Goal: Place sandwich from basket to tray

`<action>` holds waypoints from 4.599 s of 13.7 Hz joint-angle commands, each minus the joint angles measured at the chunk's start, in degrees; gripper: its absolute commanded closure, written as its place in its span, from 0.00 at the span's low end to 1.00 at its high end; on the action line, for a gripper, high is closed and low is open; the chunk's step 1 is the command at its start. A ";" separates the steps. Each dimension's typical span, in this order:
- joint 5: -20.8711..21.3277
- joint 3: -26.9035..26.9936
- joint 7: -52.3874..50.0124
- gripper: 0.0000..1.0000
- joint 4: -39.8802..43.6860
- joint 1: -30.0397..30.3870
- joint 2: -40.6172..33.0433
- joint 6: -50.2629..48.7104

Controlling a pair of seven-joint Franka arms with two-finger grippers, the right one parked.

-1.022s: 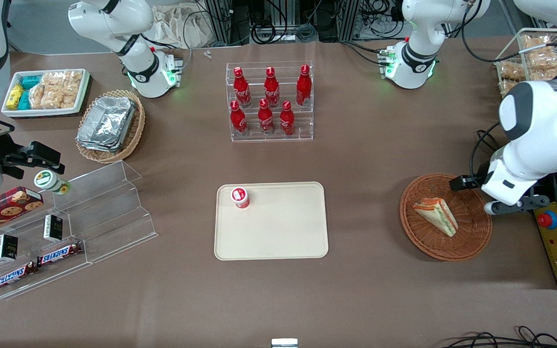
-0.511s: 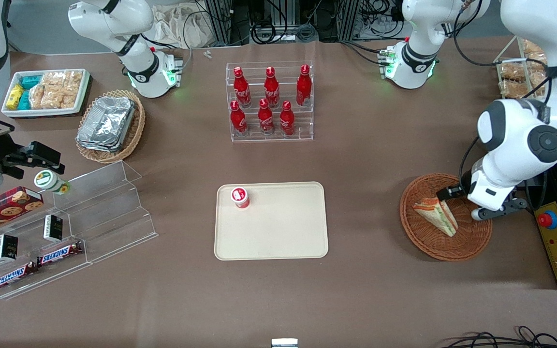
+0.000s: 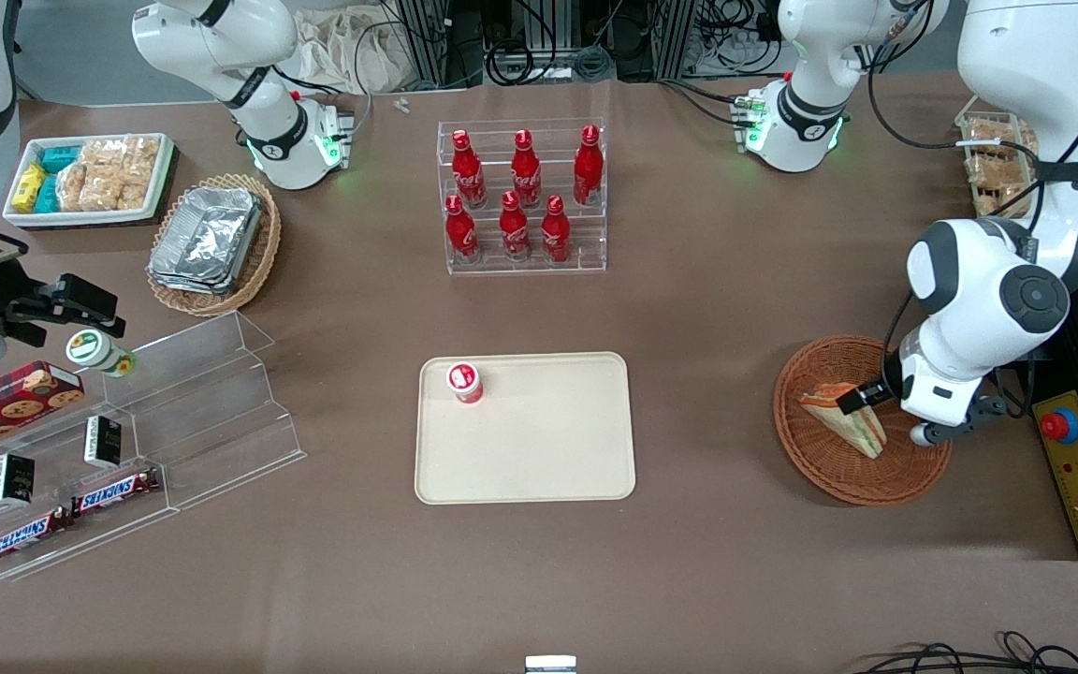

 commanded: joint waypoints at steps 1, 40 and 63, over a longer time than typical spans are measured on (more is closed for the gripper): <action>-0.66 0.28 -1.54 0.00 -0.26 -0.25 0.41 1.88; -0.04 -0.07 -15.95 0.95 26.34 -5.43 -2.22 -39.74; 1.36 -8.51 -7.68 1.00 35.69 -24.60 16.39 -26.79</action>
